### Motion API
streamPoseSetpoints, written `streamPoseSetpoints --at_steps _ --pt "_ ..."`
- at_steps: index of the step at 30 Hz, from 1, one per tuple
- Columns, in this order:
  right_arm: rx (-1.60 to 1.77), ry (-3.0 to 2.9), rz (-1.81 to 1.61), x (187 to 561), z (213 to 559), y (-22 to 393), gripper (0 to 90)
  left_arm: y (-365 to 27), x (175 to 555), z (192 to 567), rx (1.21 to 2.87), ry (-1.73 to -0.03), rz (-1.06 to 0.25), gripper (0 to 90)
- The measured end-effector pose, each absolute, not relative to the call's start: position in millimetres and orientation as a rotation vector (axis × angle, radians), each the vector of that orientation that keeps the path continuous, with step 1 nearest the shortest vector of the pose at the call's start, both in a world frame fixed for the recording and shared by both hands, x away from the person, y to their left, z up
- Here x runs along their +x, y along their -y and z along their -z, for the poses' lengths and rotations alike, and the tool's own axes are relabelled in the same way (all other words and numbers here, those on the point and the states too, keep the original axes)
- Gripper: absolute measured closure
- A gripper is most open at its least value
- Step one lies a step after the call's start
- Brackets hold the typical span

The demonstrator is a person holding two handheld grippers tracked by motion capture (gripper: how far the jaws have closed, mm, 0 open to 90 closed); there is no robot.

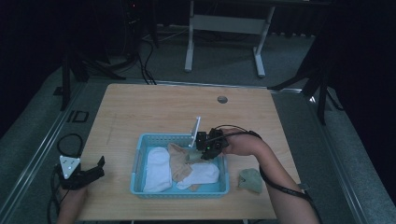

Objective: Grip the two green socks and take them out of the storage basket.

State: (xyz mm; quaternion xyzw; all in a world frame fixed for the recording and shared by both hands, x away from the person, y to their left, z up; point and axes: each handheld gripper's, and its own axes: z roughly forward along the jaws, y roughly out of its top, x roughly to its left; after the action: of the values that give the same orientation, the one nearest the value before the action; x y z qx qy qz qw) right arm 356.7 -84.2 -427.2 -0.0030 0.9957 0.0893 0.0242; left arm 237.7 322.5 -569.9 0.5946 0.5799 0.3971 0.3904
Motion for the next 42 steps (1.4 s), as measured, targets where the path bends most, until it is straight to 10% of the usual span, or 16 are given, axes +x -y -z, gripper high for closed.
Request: streamPoseSetpoints --at_steps 24,42 --pt "0.145 -2.921 -0.417 359.7 353.2 142.7 84.4 -322.2 238.0 569.9 1.511 -1.475 -1.011 0.4" --pt "0.405 -2.917 -0.365 373.0 380.6 229.6 84.4 -321.7 238.1 569.8 1.517 -1.481 -1.014 0.4"
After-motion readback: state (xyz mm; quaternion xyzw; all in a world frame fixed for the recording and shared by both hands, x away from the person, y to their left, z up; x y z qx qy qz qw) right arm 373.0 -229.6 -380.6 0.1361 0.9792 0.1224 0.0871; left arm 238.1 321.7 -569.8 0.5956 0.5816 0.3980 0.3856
